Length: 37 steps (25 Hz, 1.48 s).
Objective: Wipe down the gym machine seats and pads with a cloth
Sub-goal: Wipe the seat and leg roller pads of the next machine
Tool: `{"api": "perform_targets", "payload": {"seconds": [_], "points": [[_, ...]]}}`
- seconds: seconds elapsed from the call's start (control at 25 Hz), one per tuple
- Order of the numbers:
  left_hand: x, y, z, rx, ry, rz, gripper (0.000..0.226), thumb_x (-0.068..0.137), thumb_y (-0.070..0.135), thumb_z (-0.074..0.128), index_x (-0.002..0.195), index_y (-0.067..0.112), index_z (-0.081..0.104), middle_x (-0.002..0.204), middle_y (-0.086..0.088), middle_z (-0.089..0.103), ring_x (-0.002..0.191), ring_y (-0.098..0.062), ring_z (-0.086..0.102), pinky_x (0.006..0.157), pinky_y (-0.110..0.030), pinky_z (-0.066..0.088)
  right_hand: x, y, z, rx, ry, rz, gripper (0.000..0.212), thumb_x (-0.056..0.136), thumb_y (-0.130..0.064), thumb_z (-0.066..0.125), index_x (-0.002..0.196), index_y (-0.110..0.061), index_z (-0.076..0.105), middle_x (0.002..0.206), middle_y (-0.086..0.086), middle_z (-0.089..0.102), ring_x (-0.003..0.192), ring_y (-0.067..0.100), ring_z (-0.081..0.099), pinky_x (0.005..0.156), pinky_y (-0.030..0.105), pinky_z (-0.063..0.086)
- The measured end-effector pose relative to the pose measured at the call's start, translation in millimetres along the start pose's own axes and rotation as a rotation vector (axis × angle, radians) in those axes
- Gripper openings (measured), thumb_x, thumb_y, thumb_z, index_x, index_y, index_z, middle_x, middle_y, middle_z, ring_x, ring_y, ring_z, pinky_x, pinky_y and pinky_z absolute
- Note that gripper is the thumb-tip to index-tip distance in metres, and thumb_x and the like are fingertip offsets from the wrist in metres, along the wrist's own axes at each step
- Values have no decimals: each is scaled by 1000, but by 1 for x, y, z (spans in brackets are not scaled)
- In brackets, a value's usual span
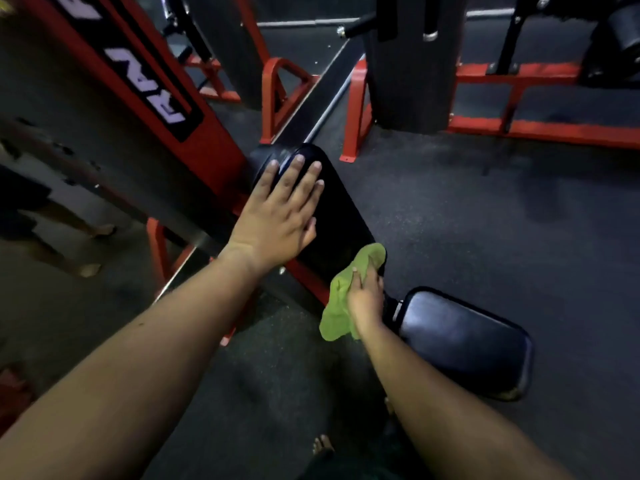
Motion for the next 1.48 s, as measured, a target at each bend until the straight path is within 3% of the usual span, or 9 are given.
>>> {"api": "perform_targets", "payload": {"seconds": [0.08,0.2,0.36,0.48,0.64,1.04,1.24,1.48], "points": [[-6,5,-7,-11,-112,-63,65,98,44,39,155,13,33,167,-13,19,154,-36,15,123,-57,10,-7,0,-20,-140,-130,-184,58,101,-37,52,155,-28,33,148,16,41,130,38,48,110,41,39],[-26,25,-24,-95,-267,-182,76,95,51,43,159,15,24,169,-13,7,156,-32,1,123,-58,6,-9,-1,-59,-301,-265,-306,65,95,-31,61,154,-25,35,147,14,45,130,33,50,110,38,40],[-73,66,-59,-376,-400,-416,86,93,61,47,161,19,15,169,-11,2,156,-27,-2,125,-52,5,-30,4,-99,-380,-285,-411,76,87,-31,70,152,-18,34,145,14,51,129,32,52,108,38,42],[-111,104,-81,-573,-533,-570,90,94,68,41,162,22,5,170,-7,-3,156,-23,-5,126,-50,6,-56,2,-120,-514,-278,-513,73,88,-38,68,152,-21,36,142,12,52,124,32,55,101,40,47],[-166,153,-117,-720,-599,-741,90,94,72,37,162,22,5,170,-6,-3,156,-22,-4,126,-48,9,-100,5,-138,-710,-322,-687,74,91,-47,64,154,-23,33,142,8,51,126,31,52,100,40,47],[-298,272,-233,-800,-794,-1204,94,92,76,36,161,23,2,170,-5,-1,156,-23,0,126,-50,9,-207,36,-143,-984,-608,-988,70,91,-53,60,150,-23,38,139,8,53,126,32,52,97,44,49],[-339,361,-305,-774,-886,-1605,94,92,75,37,161,22,3,170,-4,-1,156,-22,0,126,-47,9,-251,80,-138,-1061,-912,-1162,70,91,-50,62,150,-19,40,133,13,56,122,35,54,102,41,45],[-377,456,-404,-697,-966,-1858,95,92,75,37,162,22,1,170,-4,-2,156,-22,-2,127,-46,8,-344,152,-158,-1100,-1194,-1284,70,93,-52,58,152,-22,35,139,8,53,127,31,50,101,42,46]]}}
Point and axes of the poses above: each hand's wrist, its own x-axis towards the middle knuckle, its own z-axis out of the palm, y = z × x, the point moved 2 cm from there along x, towards the middle knuckle
